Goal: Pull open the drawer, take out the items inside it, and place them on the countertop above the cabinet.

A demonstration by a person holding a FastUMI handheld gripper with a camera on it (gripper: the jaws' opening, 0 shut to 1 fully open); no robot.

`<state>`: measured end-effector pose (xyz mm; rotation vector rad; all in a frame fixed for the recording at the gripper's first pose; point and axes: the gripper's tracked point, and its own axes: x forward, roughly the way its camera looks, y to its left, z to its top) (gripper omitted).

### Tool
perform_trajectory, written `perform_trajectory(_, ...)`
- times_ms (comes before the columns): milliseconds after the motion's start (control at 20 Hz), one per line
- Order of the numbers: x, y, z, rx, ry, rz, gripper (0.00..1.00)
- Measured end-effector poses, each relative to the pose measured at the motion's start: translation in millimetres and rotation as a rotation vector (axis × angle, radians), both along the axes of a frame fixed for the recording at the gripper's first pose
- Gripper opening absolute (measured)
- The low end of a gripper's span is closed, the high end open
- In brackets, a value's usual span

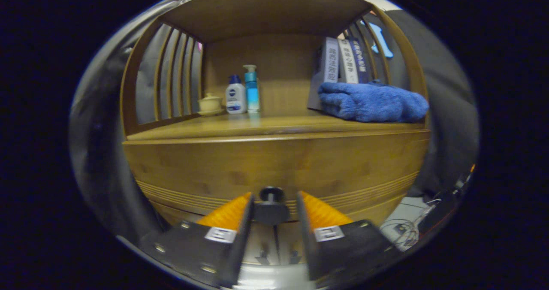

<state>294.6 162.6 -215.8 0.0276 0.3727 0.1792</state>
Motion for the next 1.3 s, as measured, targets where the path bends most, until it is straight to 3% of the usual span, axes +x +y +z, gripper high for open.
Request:
perform_trajectory(100,7,8,-8,0.004,0.016,0.005,0.39)
perform_trajectory(150,7,8,-7,0.006,0.03,0.004,0.4)
perform_trajectory(300,10,4,-11,-0.015,0.054,-0.018,0.26)
perform_trajectory(450,3,5,-12,-0.021,0.076,-0.04,0.26)
perform_trajectory(1300,-155,-27,-5,-0.101,0.277,-0.113,0.26)
